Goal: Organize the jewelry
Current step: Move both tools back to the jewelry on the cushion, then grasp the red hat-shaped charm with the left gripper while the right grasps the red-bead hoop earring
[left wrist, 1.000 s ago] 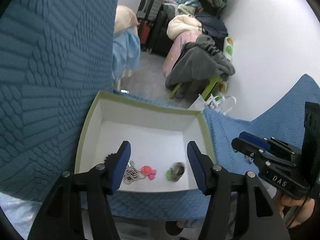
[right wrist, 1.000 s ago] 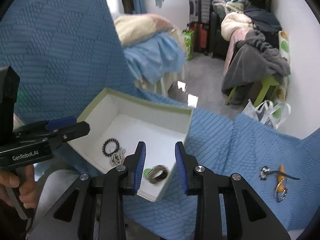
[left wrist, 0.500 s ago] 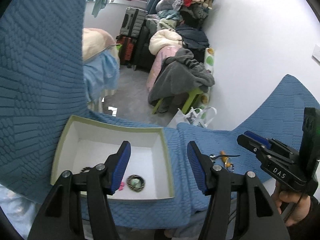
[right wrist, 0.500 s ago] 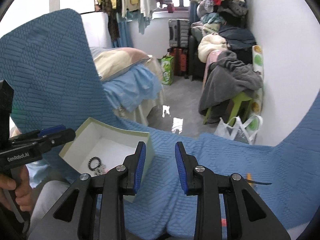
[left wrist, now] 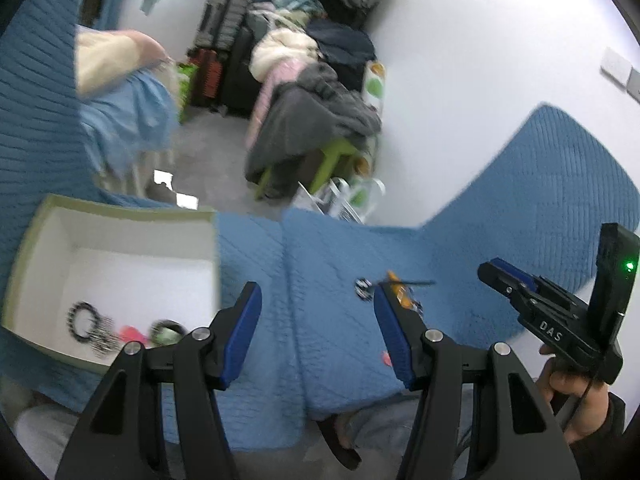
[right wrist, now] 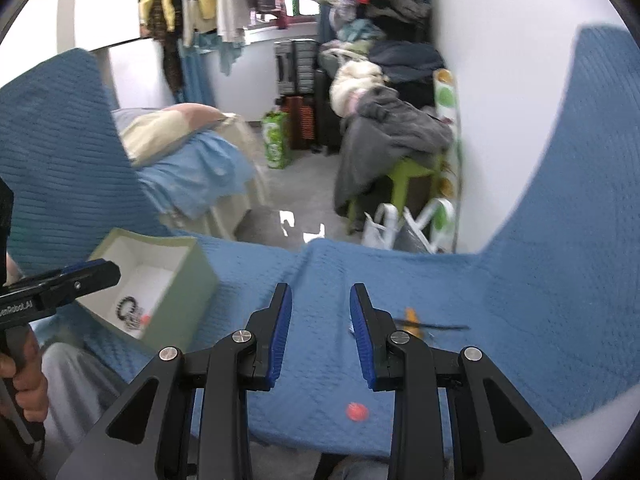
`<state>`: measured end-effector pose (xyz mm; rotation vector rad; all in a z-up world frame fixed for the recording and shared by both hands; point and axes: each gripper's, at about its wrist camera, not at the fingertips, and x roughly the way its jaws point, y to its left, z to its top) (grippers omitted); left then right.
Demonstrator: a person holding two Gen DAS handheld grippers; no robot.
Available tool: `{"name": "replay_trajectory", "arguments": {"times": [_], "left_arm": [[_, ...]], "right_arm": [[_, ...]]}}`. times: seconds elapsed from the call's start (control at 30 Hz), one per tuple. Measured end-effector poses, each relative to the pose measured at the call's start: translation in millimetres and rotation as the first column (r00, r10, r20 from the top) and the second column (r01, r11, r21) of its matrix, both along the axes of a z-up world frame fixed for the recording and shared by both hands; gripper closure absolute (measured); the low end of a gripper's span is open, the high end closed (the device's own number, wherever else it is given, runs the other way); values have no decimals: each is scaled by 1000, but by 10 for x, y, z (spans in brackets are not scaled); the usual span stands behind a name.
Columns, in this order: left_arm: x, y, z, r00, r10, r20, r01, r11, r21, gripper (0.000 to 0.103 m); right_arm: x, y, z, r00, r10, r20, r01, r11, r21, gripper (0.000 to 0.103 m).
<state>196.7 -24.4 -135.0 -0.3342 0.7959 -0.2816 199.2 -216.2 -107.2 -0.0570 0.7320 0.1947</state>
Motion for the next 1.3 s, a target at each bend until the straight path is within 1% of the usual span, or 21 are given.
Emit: {"name": "replay_trajectory", "arguments": {"times": [0.27, 0.37, 0.4, 0.53, 0.6, 0.73, 0.8, 0.9, 0.93, 0.97, 1.0, 1.17, 1.3], "left_arm": [[73, -640, -335, 991, -114, -69, 113, 993, -23, 47], [122, -865, -488, 983, -154, -96, 151, 988, -39, 48], [144, -953, -556, 979, -171, -108, 168, 985, -42, 48], [205, -1178, -734, 967, -211, -141, 207, 978, -40, 50], [243, -1269, -825, 960, -230, -156, 226, 973, -47, 52], [296, -1410, -1000, 951, -253, -177, 246, 967, -63, 53], [334, -1471, -1101, 944, -267, -194, 259, 963, -70, 53], [367, -1544, -1236, 937, -276, -217, 268, 961, -63, 53], [380, -1559, -1276, 934, -279, -223, 272, 960, -62, 54], [391, -1587, -1315, 930, -288, -227, 280, 958, -64, 62], [401, -1614, -1348, 926, -298, -233, 291, 955, -63, 66], [438, -1703, -1489, 914, -314, -256, 314, 948, -42, 66], [473, -1734, -1566, 908, -324, -266, 329, 944, -26, 66]], "right_arm": [[-43, -683, -434, 994, -75, -84, 75, 997, 4, 76], [-18, -870, -612, 989, -89, -119, 92, 996, 19, 76], [-25, -900, -652, 988, -92, -128, 96, 995, 24, 78], [64, -1112, -937, 978, -106, -182, 115, 993, 41, 81], [99, -1176, -1042, 974, -109, -200, 121, 991, 50, 83], [240, -1311, -1297, 965, -113, -235, 130, 990, 58, 83], [338, -1352, -1401, 961, -106, -255, 126, 990, 65, 85], [466, -1396, -1504, 959, -98, -265, 119, 991, 63, 85], [515, -1400, -1546, 958, -98, -268, 116, 992, 51, 85], [579, -1411, -1606, 956, -97, -278, 111, 993, 36, 85], [625, -1421, -1647, 954, -95, -286, 107, 994, 28, 85], [812, -1465, -1876, 945, -90, -315, 90, 996, -13, 85], [851, -1427, -1923, 949, -75, -306, 62, 997, -54, 85]]}}
